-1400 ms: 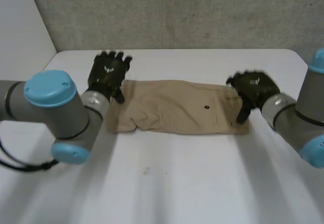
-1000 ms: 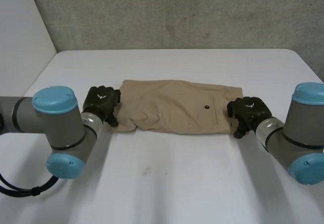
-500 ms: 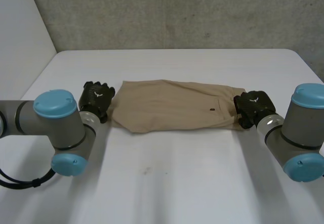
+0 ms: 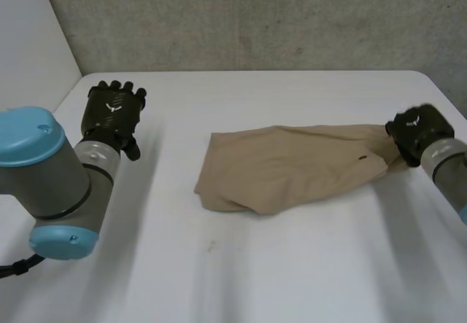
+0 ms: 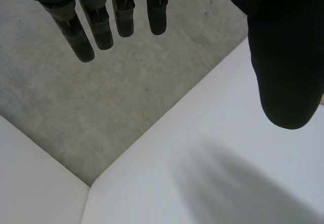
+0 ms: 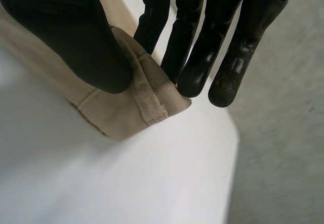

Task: Fold the shorts.

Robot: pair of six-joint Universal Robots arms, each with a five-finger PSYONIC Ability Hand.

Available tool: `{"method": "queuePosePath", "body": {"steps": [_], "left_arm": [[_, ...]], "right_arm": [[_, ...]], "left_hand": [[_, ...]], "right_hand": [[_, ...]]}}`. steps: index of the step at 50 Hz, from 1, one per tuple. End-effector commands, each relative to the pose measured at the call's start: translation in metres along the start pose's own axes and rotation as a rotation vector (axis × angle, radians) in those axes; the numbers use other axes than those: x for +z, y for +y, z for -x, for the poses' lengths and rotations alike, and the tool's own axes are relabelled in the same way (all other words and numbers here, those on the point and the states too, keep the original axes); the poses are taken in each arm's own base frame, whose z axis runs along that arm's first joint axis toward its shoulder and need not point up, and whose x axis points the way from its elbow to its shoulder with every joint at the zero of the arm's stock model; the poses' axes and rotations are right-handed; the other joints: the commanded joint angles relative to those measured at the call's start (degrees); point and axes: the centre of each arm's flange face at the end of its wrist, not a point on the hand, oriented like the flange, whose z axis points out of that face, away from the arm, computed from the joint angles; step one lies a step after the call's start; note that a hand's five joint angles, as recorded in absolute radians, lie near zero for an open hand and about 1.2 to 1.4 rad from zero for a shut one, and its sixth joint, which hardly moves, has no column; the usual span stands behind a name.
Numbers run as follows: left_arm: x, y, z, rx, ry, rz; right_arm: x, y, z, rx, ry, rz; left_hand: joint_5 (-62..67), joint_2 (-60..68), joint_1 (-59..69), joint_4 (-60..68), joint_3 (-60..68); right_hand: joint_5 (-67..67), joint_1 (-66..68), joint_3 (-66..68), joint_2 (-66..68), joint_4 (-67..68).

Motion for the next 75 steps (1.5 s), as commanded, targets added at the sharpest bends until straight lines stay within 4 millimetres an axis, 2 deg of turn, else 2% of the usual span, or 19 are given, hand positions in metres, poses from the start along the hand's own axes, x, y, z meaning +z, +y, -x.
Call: {"method": "queuePosePath", "body": {"steps": [1, 3, 8, 10, 13, 15, 16, 18, 21, 25, 26, 28, 31, 34, 38, 46, 55, 63, 75], "left_arm": [[-0.005, -0.001, 0.0, -0.052, 0.012, 0.02], [-0.005, -0.002, 0.0, -0.054, 0.012, 0.017], [-0.005, -0.005, 0.001, -0.055, 0.011, 0.007], [-0.003, -0.007, 0.002, -0.057, 0.005, 0.001], [-0.002, -0.008, 0.004, -0.06, 0.001, -0.005], [0.0, -0.011, 0.005, -0.062, -0.003, -0.015], [0.001, -0.013, 0.005, -0.065, -0.006, -0.02], [0.003, -0.019, 0.006, -0.076, -0.008, -0.041], [0.009, -0.027, 0.007, -0.103, -0.015, -0.069], [0.013, -0.045, 0.005, -0.164, -0.01, -0.124], [0.014, -0.049, 0.004, -0.176, -0.008, -0.136], [0.018, -0.055, -0.003, -0.208, 0.01, -0.155], [0.021, -0.056, -0.024, -0.231, 0.066, -0.139], [0.016, -0.053, -0.054, -0.232, 0.15, -0.088], [0.006, -0.044, -0.082, -0.252, 0.229, 0.0], [-0.011, -0.023, -0.093, -0.377, 0.194, 0.167], [-0.038, 0.003, -0.111, -0.338, 0.198, 0.329], [-0.029, 0.029, -0.122, -0.276, 0.201, 0.377], [0.002, 0.031, -0.122, -0.083, 0.18, 0.24]], "right_arm": [[-0.009, -0.077, 0.028, -0.122, -0.028, -0.237], [-0.012, -0.09, 0.041, -0.143, -0.053, -0.291], [-0.052, -0.144, 0.137, -0.242, -0.266, -0.628], [-0.071, -0.151, 0.172, -0.275, -0.364, -0.751], [-0.082, -0.142, 0.202, -0.28, -0.489, -0.813], [-0.086, -0.134, 0.214, -0.282, -0.551, -0.825], [-0.09, -0.13, 0.22, -0.28, -0.598, -0.844], [-0.092, -0.131, 0.218, -0.267, -0.614, -0.858], [-0.089, -0.137, 0.209, -0.236, -0.591, -0.853], [-0.065, -0.145, 0.166, -0.046, -0.479, -0.734], [-0.057, -0.15, 0.14, 0.079, -0.414, -0.684], [-0.051, -0.154, 0.114, 0.213, -0.351, -0.645], [-0.042, -0.155, 0.092, 0.463, -0.332, -0.579], [-0.034, -0.149, 0.094, 0.585, -0.396, -0.521], [-0.025, -0.139, 0.103, 0.593, -0.477, -0.425], [-0.01, -0.122, 0.124, 0.612, -0.583, -0.252], [0.004, -0.104, 0.141, 0.611, -0.62, -0.139], [0.017, -0.093, 0.142, 0.542, -0.519, -0.082], [0.019, -0.079, 0.137, 0.425, -0.395, -0.014]], "left_hand": [[-1.69, -1.09, -2.44, -1.52, -2.12], [-1.52, -0.92, -2.28, -1.36, -1.95], [-1.69, -1.09, -2.45, -1.53, -2.12], [-1.69, -1.09, -2.45, -1.53, -2.12], [-1.52, -0.92, -2.28, -1.36, -1.95], [-1.52, -0.92, -2.28, -1.36, -1.95], [-1.52, -0.92, -2.28, -1.36, -1.95], [-1.52, -0.92, -2.28, -1.36, -1.95], [-1.02, -0.42, -1.77, -0.85, -1.45], [-0.52, 0.09, -1.27, -0.35, -0.94], [-0.51, 0.09, -1.27, -0.35, -0.94], [-0.18, 0.42, -0.93, -0.01, -0.61], [0.66, 1.26, -0.09, 0.83, 0.23], [0.66, 1.26, -0.09, 0.83, 0.23], [0.49, 1.1, -0.26, 0.66, 0.07], [0.66, 1.26, -0.09, 0.83, 0.23], [0.33, 0.93, -0.43, 0.49, -0.1], [0.49, 1.1, -0.26, 0.66, 0.07], [0.33, 0.93, -0.43, 0.49, -0.1]], "right_hand": [[14.71, 24.6, 12.69, 13.16, 11.71], [14.71, 24.6, 12.69, 13.16, 11.71], [14.71, 24.6, 12.69, 13.16, 11.71], [14.71, 24.6, 12.69, 13.16, 11.71], [13.77, 23.66, 11.75, 12.22, 10.77], [-3.96, 5.92, -5.99, -5.51, -6.96], [-25.88, -16.0, -27.91, -27.43, -28.88], [-41.65, -31.77, -43.68, -43.2, -44.65], [-50.13, -40.25, -52.16, -51.68, -53.13], [-55.29, -45.4, -57.31, -56.84, -58.29], [-55.29, -45.4, -57.31, -56.84, -58.29], [-55.29, -45.4, -57.31, -56.84, -58.29], [-55.29, -45.4, -57.31, -56.84, -58.29], [-55.29, -45.4, -57.31, -56.84, -58.29], [-55.29, -45.4, -57.31, -56.84, -58.29], [-55.29, -45.4, -57.31, -56.84, -58.29], [-55.29, -45.4, -57.31, -56.84, -58.29], [-55.29, -45.4, -57.31, -56.84, -58.29], [-55.29, -45.4, -57.31, -56.84, -58.29]]}}
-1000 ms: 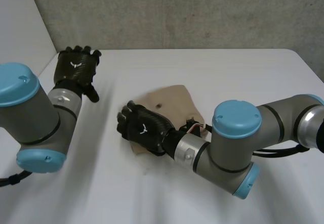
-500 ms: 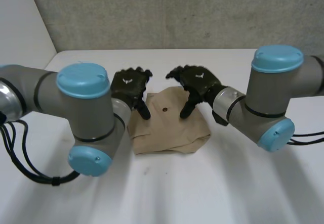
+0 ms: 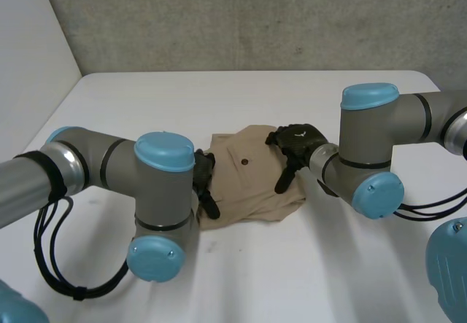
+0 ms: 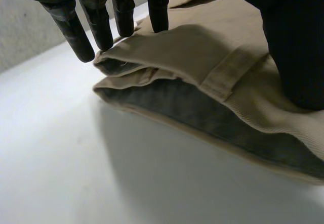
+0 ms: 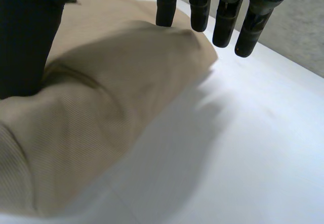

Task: Fold the shorts.

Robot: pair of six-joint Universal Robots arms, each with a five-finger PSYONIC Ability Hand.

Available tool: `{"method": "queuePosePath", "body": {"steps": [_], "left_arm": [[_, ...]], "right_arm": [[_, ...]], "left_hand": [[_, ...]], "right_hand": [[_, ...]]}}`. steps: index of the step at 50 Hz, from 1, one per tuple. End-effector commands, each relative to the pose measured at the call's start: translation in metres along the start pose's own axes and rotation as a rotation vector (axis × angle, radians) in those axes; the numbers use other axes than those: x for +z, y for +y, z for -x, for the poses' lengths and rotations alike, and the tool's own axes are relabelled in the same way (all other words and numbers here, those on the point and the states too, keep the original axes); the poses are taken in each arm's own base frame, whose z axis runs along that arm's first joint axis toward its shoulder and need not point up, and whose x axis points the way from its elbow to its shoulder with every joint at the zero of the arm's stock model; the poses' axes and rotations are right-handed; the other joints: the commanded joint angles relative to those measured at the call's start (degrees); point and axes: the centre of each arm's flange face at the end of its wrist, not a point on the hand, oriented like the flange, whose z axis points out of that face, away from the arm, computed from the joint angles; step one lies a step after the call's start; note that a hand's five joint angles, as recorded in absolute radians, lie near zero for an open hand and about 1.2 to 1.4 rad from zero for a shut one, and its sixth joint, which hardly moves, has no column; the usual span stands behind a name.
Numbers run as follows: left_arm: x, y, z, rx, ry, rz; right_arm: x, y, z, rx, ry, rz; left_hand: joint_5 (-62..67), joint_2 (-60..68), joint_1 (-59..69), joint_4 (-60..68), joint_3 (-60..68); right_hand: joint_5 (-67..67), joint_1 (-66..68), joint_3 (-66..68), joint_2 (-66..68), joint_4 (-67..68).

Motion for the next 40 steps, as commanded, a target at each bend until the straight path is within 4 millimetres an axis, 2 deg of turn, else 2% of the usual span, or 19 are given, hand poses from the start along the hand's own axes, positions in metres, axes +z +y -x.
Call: {"method": "queuePosePath", "body": {"steps": [1, 9, 12, 14, 16, 17, 20, 21, 22, 24, 25, 26, 30, 34, 40], "left_arm": [[0.016, -0.012, 0.007, 0.127, -0.038, -0.103], [0.011, -0.023, 0.002, 0.143, 0.008, -0.144], [0.001, -0.042, 0.003, 0.133, 0.045, -0.197], [-0.009, -0.063, 0.007, 0.118, 0.064, -0.25], [-0.014, -0.073, 0.01, 0.112, 0.065, -0.276], [-0.016, -0.078, 0.013, 0.108, 0.059, -0.286], [-0.023, -0.095, 0.033, 0.092, 0.019, -0.305], [-0.027, -0.102, 0.04, 0.084, 0.005, -0.312], [-0.036, -0.117, 0.057, 0.06, -0.024, -0.331], [-0.047, -0.131, 0.072, 0.026, -0.05, -0.35], [-0.053, -0.137, 0.079, 0.005, -0.061, -0.36], [-0.062, -0.149, 0.094, -0.045, -0.084, -0.381], [-0.087, -0.173, 0.132, -0.147, -0.153, -0.41], [-0.111, -0.18, 0.153, -0.168, -0.186, -0.361], [-0.127, -0.181, 0.151, -0.169, -0.125, -0.327]], "right_arm": [[-0.002, 0.007, -0.003, -0.055, 0.048, 0.036], [-0.014, -0.004, 0.003, -0.056, 0.033, 0.012], [-0.02, -0.014, 0.002, -0.058, 0.039, -0.015], [-0.028, -0.031, -0.001, -0.053, 0.058, -0.079], [-0.037, -0.047, -0.005, -0.045, 0.082, -0.139], [-0.046, -0.061, -0.011, -0.028, 0.113, -0.201], [-0.064, -0.085, -0.021, -0.008, 0.181, -0.3], [-0.079, -0.1, -0.027, 0.001, 0.24, -0.359], [-0.087, -0.107, -0.031, 0.007, 0.271, -0.382], [-0.103, -0.119, -0.037, 0.02, 0.33, -0.425], [-0.117, -0.127, -0.047, 0.03, 0.392, -0.447], [-0.124, -0.13, -0.052, 0.037, 0.423, -0.453], [-0.151, -0.132, -0.079, 0.068, 0.557, -0.443], [-0.17, -0.13, -0.084, 0.079, 0.584, -0.398], [-0.187, -0.136, -0.084, 0.082, 0.577, -0.353]], "left_hand": [[0.33, 0.93, -0.43, 0.49, -0.1], [-0.18, 0.43, -0.93, -0.01, -0.6], [-0.01, 0.59, -0.76, 0.15, -0.44], [-0.34, 0.26, -1.1, -0.18, -0.77], [-0.51, 0.09, -1.27, -0.35, -0.94], [-0.68, -0.08, -1.43, -0.52, -1.11], [-1.52, -0.92, -2.28, -1.36, -1.95], [-1.52, -0.92, -2.28, -1.36, -1.95], [-1.69, -1.09, -2.44, -1.53, -2.12], [-1.86, -1.26, -2.61, -1.7, -2.29], [-1.86, -1.26, -2.61, -1.7, -2.29], [-1.53, -0.93, -2.28, -1.37, -1.96], [0.66, 1.26, -0.09, 0.82, 0.23], [-0.34, 0.26, -1.09, -0.18, -0.77], [-1.18, -0.58, -1.94, -1.02, -1.61]], "right_hand": [[-3.84, -1.07, -2.01, -2.88, -3.28], [-3.84, -1.07, -2.01, -2.88, -3.28], [-3.84, -1.07, -2.01, -2.88, -3.28], [-3.84, -1.07, -2.01, -2.88, -3.28], [-3.84, -1.07, -2.01, -2.88, -3.28], [-3.84, -1.07, -2.01, -2.88, -3.28], [-3.84, -1.07, -2.01, -2.88, -3.28], [-3.84, -1.07, -2.01, -2.88, -3.28], [-3.84, -1.07, -2.01, -2.88, -3.28], [-3.84, -1.07, -2.01, -2.88, -3.28], [-3.84, -1.07, -2.01, -2.88, -3.28], [-3.84, -1.07, -2.01, -2.88, -3.28], [-3.84, -1.07, -2.01, -2.88, -3.28], [-3.84, -1.07, -2.01, -2.88, -3.28], [-3.84, -1.07, -2.01, -2.88, -3.28]]}}
